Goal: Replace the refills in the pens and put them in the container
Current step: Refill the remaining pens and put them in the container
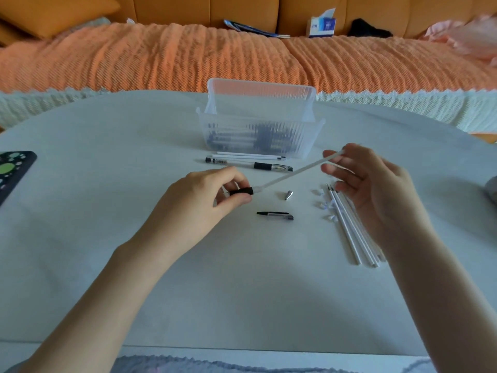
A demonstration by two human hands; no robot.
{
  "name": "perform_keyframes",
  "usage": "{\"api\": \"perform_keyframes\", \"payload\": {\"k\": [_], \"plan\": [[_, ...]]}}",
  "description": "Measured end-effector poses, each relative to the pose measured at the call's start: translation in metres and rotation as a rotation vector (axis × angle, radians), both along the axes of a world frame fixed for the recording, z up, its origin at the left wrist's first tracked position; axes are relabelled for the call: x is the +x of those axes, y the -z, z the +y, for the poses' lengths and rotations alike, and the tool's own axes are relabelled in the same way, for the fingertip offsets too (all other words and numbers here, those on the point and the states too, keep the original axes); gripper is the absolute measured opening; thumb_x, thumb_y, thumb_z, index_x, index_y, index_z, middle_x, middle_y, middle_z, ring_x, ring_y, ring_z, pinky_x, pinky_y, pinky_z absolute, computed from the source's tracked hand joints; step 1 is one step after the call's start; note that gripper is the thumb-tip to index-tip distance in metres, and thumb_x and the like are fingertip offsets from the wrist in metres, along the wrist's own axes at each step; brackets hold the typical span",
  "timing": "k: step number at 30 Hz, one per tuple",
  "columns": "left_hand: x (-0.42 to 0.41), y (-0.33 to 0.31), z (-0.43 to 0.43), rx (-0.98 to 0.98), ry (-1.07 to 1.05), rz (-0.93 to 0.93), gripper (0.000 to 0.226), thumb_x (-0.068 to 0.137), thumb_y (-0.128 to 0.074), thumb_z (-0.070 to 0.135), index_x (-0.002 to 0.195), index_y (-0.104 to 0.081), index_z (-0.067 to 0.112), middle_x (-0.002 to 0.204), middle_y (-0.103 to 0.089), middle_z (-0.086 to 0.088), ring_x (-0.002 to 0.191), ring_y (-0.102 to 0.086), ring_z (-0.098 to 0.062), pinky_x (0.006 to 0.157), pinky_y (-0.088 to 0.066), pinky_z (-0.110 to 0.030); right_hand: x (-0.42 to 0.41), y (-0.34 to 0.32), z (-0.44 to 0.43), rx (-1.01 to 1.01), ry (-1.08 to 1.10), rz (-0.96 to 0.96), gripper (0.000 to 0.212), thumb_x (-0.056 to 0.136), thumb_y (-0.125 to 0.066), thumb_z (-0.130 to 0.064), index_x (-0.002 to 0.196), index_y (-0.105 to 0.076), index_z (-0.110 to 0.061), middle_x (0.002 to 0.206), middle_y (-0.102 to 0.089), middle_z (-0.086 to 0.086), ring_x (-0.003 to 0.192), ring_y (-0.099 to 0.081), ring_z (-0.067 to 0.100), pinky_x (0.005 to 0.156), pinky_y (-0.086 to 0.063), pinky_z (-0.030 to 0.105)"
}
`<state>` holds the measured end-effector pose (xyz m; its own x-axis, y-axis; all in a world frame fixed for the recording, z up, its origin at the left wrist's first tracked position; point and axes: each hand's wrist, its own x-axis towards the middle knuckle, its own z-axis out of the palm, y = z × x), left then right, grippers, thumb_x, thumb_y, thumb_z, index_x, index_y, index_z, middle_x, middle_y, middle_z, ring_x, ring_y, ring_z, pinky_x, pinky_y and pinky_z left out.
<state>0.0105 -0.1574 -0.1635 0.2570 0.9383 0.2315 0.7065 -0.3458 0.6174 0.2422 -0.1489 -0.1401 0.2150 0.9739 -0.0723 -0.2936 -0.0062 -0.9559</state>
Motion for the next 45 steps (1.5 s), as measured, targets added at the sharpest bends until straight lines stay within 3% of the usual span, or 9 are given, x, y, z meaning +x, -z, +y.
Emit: {"api": "perform_keyframes", "payload": {"k": [4,10,13,15,19,28,34,38,45], "plan": [[0.000,0.001,0.000,0.016,-0.012,0.057,0.009,0.081,-0.065,0.040,0.084,-0.062,0.031,0.078,-0.062,0.016,0.072,-0.056,-0.006,0.066,-0.048,-0.033,0.015,-0.003,0.003,0.024,0.155,-0.048,0.014,0.087,-0.056,-0.009,0.076,-0.064,-0.009,0.061,-0.064,0.000,0.051,-0.051,0.011,0.046,-0.039,0.017],[0.001,0.000,-0.001,0.017,-0.006,0.053,0.008,0.082,-0.065,0.040,0.083,-0.061,0.033,0.078,-0.062,0.019,0.073,-0.057,-0.007,0.066,-0.048,-0.032,0.026,0.009,0.008,-0.002,0.187,-0.781,0.013,0.080,-0.061,-0.014,0.069,-0.067,-0.013,0.052,-0.063,-0.002,0.042,-0.045,0.006,0.049,-0.038,0.020],[0.002,-0.001,0.000,0.010,-0.002,0.060,0.007,0.082,-0.064,0.040,0.083,-0.061,0.033,0.078,-0.062,0.018,0.074,-0.057,-0.007,0.066,-0.047,-0.031,0.024,0.015,0.006,-0.052,0.158,-0.992,0.012,0.082,-0.061,-0.017,0.072,-0.068,-0.015,0.059,-0.064,-0.005,0.041,-0.047,0.000,0.044,-0.035,0.011],[0.001,-0.001,0.000,0.006,-0.005,0.057,0.008,0.082,-0.064,0.039,0.084,-0.062,0.032,0.079,-0.062,0.017,0.074,-0.058,-0.006,0.067,-0.048,-0.031,0.023,0.018,0.006,-0.091,0.160,-1.082,0.010,0.082,-0.061,-0.021,0.077,-0.068,-0.018,0.068,-0.066,-0.005,0.049,-0.051,0.001,0.049,-0.037,0.019],[0.001,-0.002,-0.001,0.005,-0.010,0.055,0.008,0.082,-0.064,0.040,0.084,-0.062,0.032,0.080,-0.063,0.017,0.076,-0.059,-0.006,0.068,-0.048,-0.031,0.021,0.023,0.006,-0.143,0.157,-1.205,0.009,0.082,-0.060,-0.023,0.086,-0.068,-0.019,0.083,-0.066,-0.003,0.078,-0.059,0.021,0.065,-0.041,0.029],[0.000,-0.005,0.000,0.003,-0.009,0.051,0.008,0.083,-0.064,0.040,0.085,-0.062,0.032,0.080,-0.063,0.017,0.076,-0.058,-0.006,0.068,-0.047,-0.030,0.008,0.026,0.015,0.074,0.067,-1.305,0.015,0.086,-0.058,-0.015,0.093,-0.069,-0.022,0.090,-0.061,-0.005,0.071,-0.051,0.013,0.065,-0.035,0.027],[0.001,-0.006,0.000,-0.010,-0.001,0.055,0.008,0.083,-0.063,0.040,0.085,-0.061,0.032,0.080,-0.062,0.018,0.075,-0.057,-0.006,0.070,-0.048,-0.031,-0.019,0.029,0.051,0.210,-0.120,-1.457,0.024,0.092,-0.053,-0.009,0.106,-0.069,-0.019,0.094,-0.062,0.002,0.098,-0.053,0.023,0.075,-0.042,0.034],[-0.001,-0.006,0.000,-0.002,-0.009,0.054,0.009,0.083,-0.062,0.041,0.085,-0.061,0.032,0.080,-0.062,0.018,0.078,-0.056,-0.004,0.072,-0.047,-0.030,-0.031,0.031,0.069,0.189,-0.110,-1.467,0.024,0.094,-0.050,-0.008,0.103,-0.070,-0.018,0.098,-0.062,0.004,0.093,-0.056,0.025,0.064,-0.033,0.028],[-0.003,-0.006,0.001,-0.003,-0.010,0.048,0.008,0.083,-0.063,0.041,0.084,-0.061,0.033,0.082,-0.064,0.017,0.077,-0.058,-0.005,0.071,-0.048,-0.031,-0.036,0.035,0.073,0.180,-0.090,-1.586,0.023,0.091,-0.054,-0.007,0.103,-0.071,-0.019,0.100,-0.063,0.001,0.083,-0.057,0.020,0.062,-0.030,0.025]]}}
